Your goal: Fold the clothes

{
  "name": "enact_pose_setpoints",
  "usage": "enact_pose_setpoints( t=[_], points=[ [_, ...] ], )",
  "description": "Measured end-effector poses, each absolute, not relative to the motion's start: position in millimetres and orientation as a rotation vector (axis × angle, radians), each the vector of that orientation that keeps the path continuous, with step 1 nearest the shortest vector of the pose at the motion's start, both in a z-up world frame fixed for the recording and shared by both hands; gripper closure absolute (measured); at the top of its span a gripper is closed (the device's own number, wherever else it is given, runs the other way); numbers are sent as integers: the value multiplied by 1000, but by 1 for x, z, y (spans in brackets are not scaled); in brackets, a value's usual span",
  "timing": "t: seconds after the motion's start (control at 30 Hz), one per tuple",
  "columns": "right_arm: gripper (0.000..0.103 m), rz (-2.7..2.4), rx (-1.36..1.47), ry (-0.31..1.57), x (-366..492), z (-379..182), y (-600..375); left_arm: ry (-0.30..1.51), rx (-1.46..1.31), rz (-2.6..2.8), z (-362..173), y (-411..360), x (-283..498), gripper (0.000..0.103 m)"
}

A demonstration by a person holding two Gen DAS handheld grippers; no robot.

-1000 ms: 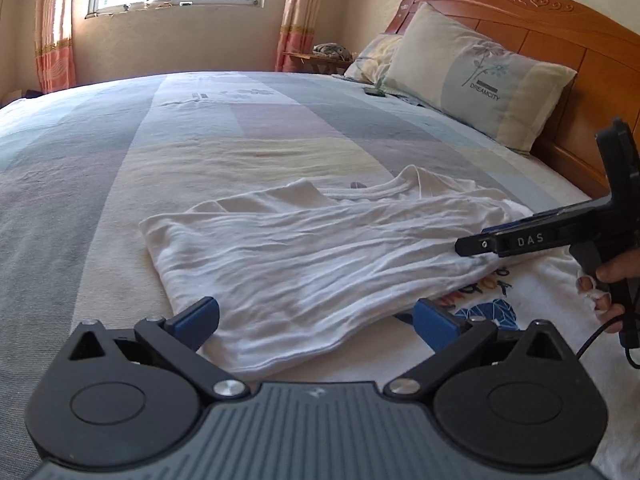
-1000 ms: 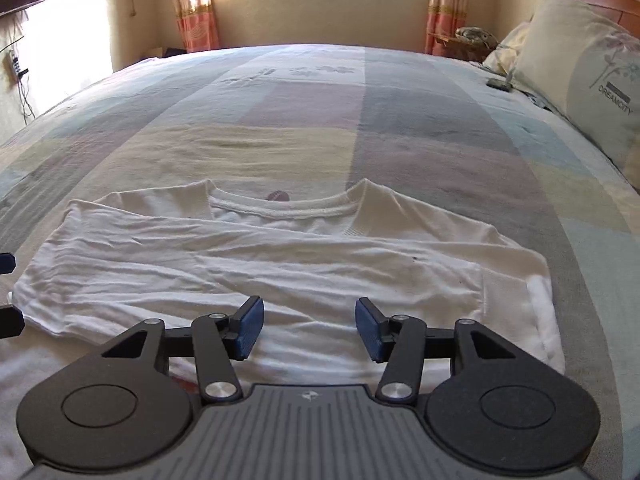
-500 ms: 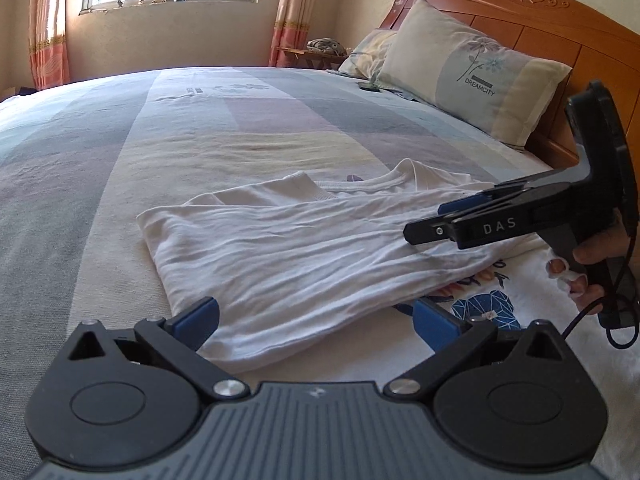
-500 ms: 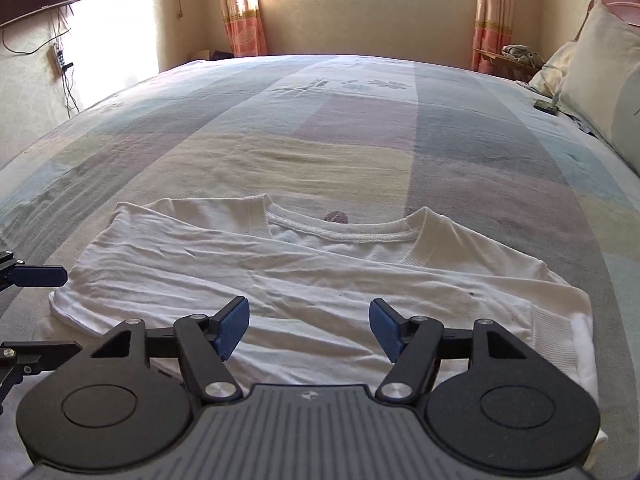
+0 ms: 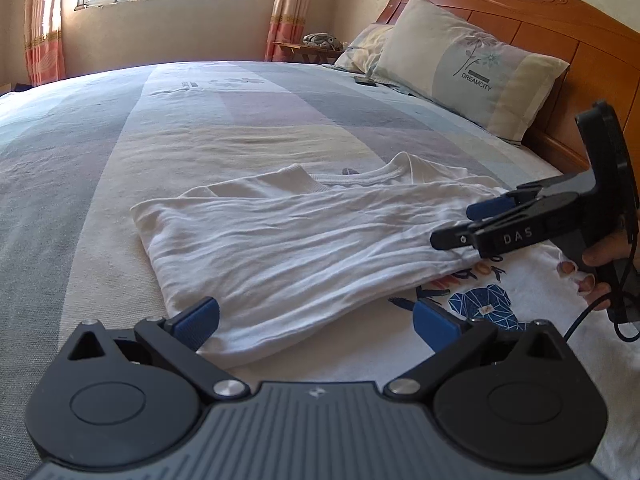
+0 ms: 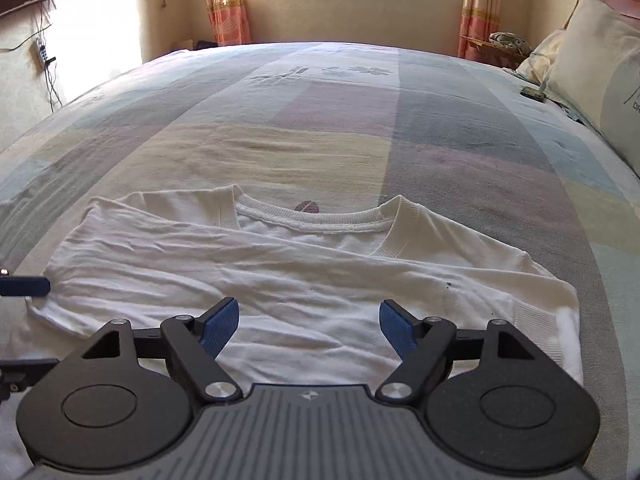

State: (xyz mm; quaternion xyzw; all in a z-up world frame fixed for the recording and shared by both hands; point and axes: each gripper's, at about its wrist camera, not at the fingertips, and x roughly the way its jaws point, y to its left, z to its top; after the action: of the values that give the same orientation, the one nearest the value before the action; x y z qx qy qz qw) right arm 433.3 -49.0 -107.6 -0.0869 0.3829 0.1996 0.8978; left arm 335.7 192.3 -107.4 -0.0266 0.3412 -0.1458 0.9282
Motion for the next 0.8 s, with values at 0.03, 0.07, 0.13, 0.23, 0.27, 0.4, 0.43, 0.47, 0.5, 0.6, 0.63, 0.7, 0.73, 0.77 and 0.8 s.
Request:
enact_pose_setpoints(
  t=[0.03,0.07,0.13,0.23,0.27,0.4,0.43,0.47,0.5,0.6,0.63,0.7,0.73,0.77,0.8],
  points=[
    [17,403,-200,808,431,-115,-53,699,-55,-296,-107,193,336,1],
    [14,408,-194,793,425,-117,-61,697,-56,-294,-106,193,336,1],
    [12,401,-188,798,417,-114,-72,689,-58,-290,-104,194,335,1],
    [12,379,-167,795,408,-104,-82,679,-61,-257,-93,195,333,1],
    [12,388,-161,784,408,-103,-77,678,-63,-241,-89,195,333,1],
    [12,443,-147,731,408,-100,-47,663,-99,-192,-65,194,339,1],
    [12,457,-144,718,408,-99,-39,659,-119,-223,-56,193,344,1],
    [12,470,-141,705,409,-98,-32,658,-140,-255,-49,192,350,1],
    [12,476,-149,701,409,-102,-24,667,-163,-287,-44,189,359,1],
    [10,464,-183,713,408,-122,-6,746,-242,-398,-51,177,398,1],
    [8,465,-181,697,406,-126,-6,790,-270,-419,-62,172,412,1],
    [6,468,-164,688,403,-127,-10,874,-311,-434,-84,164,437,1],
    [6,470,-158,692,402,-127,-11,896,-308,-410,-93,161,445,1],
    [6,472,-161,696,402,-126,-12,913,-301,-380,-101,159,452,1],
    [5,475,-170,698,400,-127,-12,930,-293,-350,-110,157,459,1]
  ],
)
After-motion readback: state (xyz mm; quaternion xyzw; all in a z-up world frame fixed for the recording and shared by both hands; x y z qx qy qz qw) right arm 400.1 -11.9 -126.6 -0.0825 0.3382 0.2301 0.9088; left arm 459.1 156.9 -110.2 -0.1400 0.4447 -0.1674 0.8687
